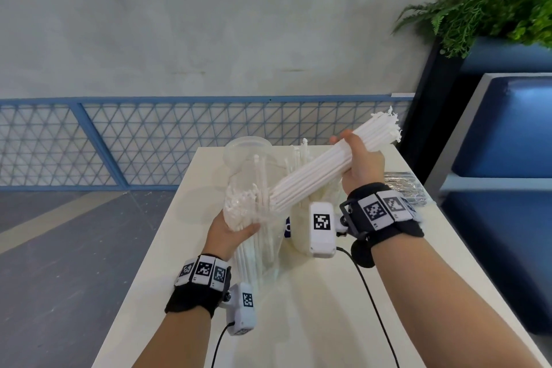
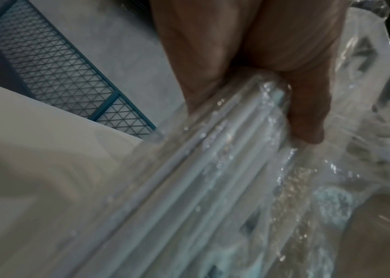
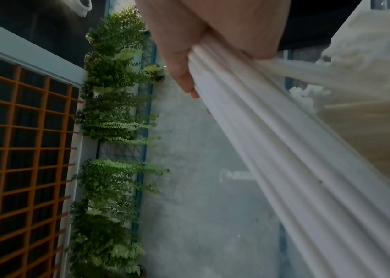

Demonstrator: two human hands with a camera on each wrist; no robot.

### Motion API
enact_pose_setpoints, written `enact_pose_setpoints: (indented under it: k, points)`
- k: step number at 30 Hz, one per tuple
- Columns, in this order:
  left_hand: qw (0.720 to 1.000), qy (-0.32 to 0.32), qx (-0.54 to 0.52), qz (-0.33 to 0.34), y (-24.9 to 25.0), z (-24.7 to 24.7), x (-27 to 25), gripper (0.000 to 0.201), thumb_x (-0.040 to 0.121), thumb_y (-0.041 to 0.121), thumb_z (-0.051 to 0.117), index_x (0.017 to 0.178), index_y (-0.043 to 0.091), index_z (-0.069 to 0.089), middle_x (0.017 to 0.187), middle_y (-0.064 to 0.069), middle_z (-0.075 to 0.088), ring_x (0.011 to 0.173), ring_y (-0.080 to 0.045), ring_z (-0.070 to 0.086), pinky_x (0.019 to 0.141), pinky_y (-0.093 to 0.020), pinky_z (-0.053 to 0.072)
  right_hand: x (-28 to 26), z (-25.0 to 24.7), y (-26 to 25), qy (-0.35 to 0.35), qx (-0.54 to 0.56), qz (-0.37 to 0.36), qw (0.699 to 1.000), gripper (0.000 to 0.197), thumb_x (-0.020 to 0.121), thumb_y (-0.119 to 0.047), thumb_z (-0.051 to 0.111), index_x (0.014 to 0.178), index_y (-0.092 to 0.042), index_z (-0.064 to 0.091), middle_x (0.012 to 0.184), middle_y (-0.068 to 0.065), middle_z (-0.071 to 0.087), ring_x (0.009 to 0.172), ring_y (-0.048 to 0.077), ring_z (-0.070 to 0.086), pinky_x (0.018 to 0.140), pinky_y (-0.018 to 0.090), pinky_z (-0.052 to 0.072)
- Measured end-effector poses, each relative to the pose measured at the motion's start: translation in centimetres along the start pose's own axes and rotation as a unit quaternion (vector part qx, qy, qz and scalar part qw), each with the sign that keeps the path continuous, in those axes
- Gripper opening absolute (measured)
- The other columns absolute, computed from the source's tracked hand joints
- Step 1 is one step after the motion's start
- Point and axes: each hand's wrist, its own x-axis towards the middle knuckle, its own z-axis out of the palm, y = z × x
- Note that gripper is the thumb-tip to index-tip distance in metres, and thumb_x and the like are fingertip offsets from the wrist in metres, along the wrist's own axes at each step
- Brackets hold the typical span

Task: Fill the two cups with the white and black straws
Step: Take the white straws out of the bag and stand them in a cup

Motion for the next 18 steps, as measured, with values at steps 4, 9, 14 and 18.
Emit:
enact_pose_setpoints:
  k: [4,9,14,18]
  points:
    - [1.000,0.005,0.000,0.000,-0.1,0.6,0.2,0.049,0.067,0.008,0.081,0.111,0.013,0.060,0.103,-0.003,0.068,0.100,-0.018,0.062,0.086,-0.026,0.045,0.0,-0.4,-0.3,0.001,0.009,-0.009,1.000,0.010,0.080,-0.004,0.063,0.089,-0.002,0.059,0.079,0.012,0.065,0.066,0.018,0.063,0.061,0.027,0.051]
    - [1.000,0.012,-0.004,-0.001,-0.1,0.7,0.4,0.048,0.069,0.010,0.080,0.112,0.015,0.059,0.106,-0.004,0.067,0.102,-0.018,0.062,0.087,-0.026,0.047,0.3,-0.5,-2.5,0.014,-0.024,-0.097,0.995,0.012,0.079,-0.007,0.063,0.088,0.000,0.059,0.071,0.007,0.062,0.061,0.017,0.060,0.057,0.025,0.052]
    - [0.999,0.032,-0.013,-0.012,-0.6,0.2,0.7,0.067,0.056,0.030,0.084,0.116,0.016,0.059,0.111,-0.005,0.067,0.108,-0.021,0.061,0.100,-0.043,0.045,1.3,-0.2,-3.1,0.015,-0.121,-0.192,0.974,0.036,0.075,-0.013,0.068,0.103,0.008,0.057,0.075,0.007,0.062,0.065,0.018,0.059,0.059,0.027,0.049]
    - [0.999,0.032,-0.017,-0.009,-0.5,0.4,0.9,0.055,0.065,0.015,0.083,0.115,0.014,0.059,0.110,-0.008,0.067,0.107,-0.024,0.062,0.100,-0.044,0.045,1.5,-0.3,-1.0,-0.036,-0.290,-0.182,0.939,0.043,0.077,-0.019,0.071,0.113,0.000,0.056,0.095,0.003,0.059,0.087,0.018,0.057,0.067,0.024,0.049]
